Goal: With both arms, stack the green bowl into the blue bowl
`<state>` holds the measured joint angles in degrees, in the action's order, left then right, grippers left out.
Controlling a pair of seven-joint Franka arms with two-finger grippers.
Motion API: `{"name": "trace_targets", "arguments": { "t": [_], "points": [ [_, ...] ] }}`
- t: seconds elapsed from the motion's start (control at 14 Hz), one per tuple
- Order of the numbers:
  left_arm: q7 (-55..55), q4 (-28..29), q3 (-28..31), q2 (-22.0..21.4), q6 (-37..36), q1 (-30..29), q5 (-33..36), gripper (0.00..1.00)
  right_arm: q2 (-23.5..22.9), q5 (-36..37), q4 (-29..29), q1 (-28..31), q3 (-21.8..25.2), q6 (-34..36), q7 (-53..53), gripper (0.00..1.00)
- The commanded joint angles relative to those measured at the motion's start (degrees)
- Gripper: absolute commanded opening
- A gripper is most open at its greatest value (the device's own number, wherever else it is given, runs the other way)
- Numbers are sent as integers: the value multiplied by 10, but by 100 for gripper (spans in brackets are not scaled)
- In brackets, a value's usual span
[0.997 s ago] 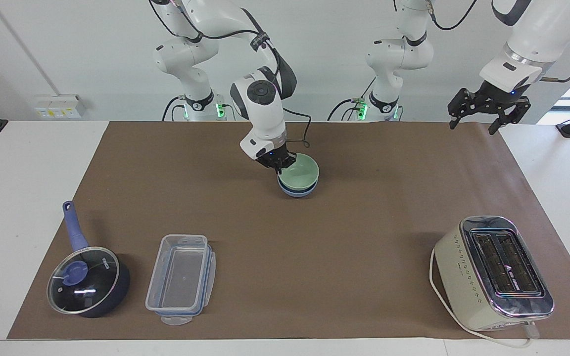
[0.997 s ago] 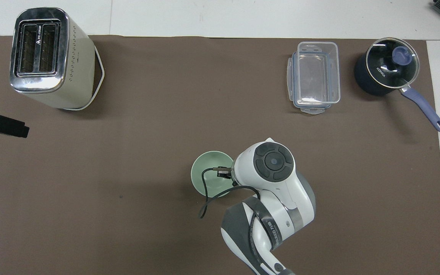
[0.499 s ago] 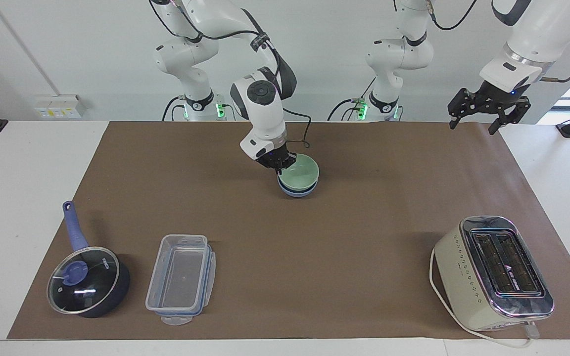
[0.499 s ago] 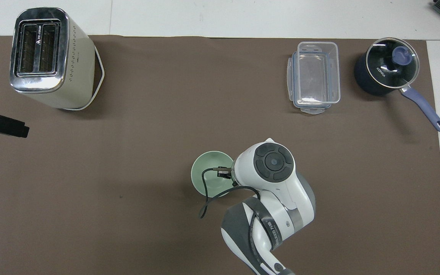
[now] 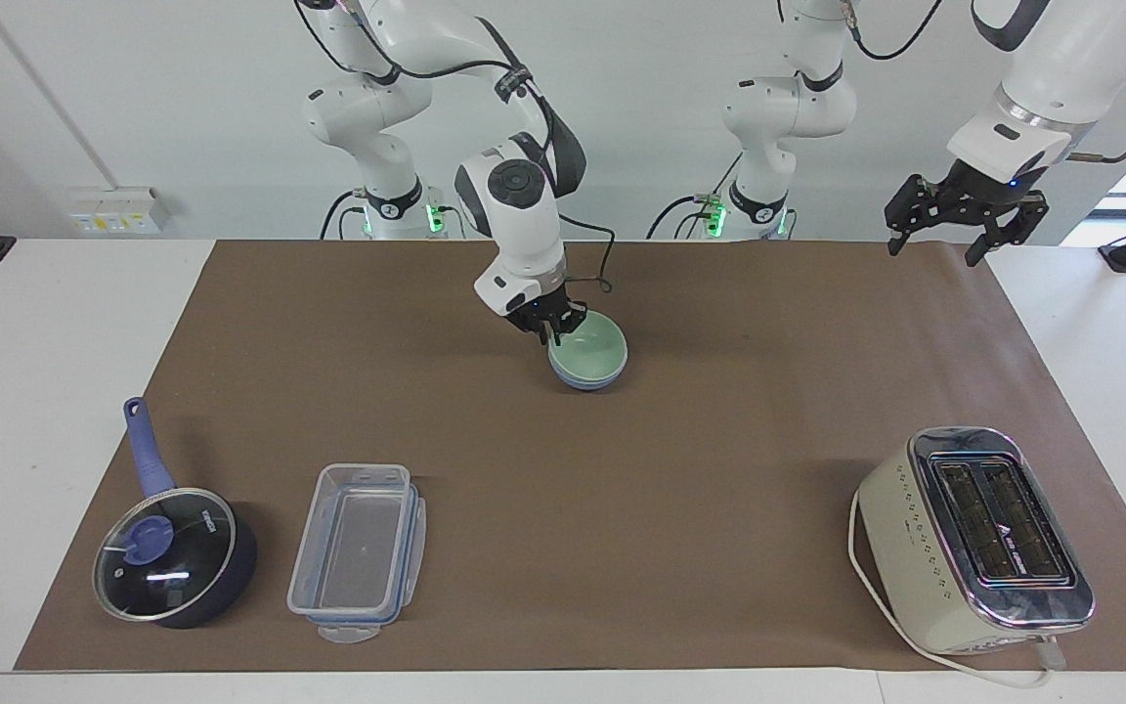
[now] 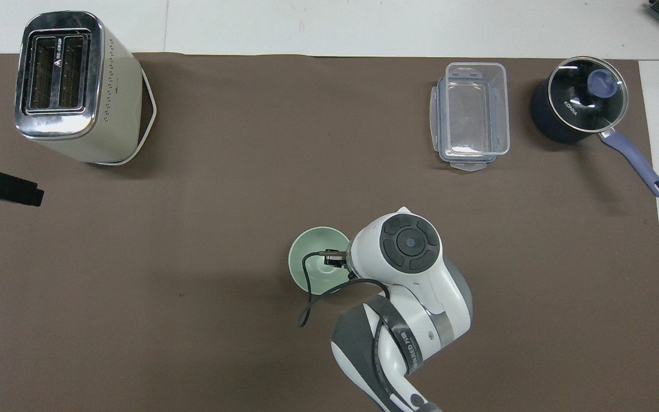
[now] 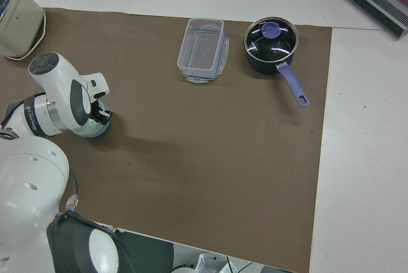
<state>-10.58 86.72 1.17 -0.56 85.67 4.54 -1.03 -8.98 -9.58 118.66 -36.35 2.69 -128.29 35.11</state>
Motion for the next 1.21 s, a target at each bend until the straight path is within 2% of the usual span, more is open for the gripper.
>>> {"name": "trace_targets", "arguments": {
  "t": [0.0,0.07,0.14,0.28,0.5,1.14],
  "points": [
    [7,1,-6,-6,-5,-6,12,100,-2,-14,-4,0,-1,-13,-16,65],
    [7,1,-6,-6,-5,-6,12,100,1,-7,-8,0,-1,-13,-14,95],
    [7,1,-6,-6,-5,-6,12,100,5,-4,-12,3,1,-11,-14,100],
    [7,1,-6,-6,-5,-6,12,100,17,17,-21,11,7,-6,-16,100],
    [7,1,-6,-6,-5,-6,12,100,41,64,-40,64,5,12,-21,100],
    [7,1,-6,-6,-5,-6,12,100,117,71,-50,195,5,124,-144,100]
  ]
}}
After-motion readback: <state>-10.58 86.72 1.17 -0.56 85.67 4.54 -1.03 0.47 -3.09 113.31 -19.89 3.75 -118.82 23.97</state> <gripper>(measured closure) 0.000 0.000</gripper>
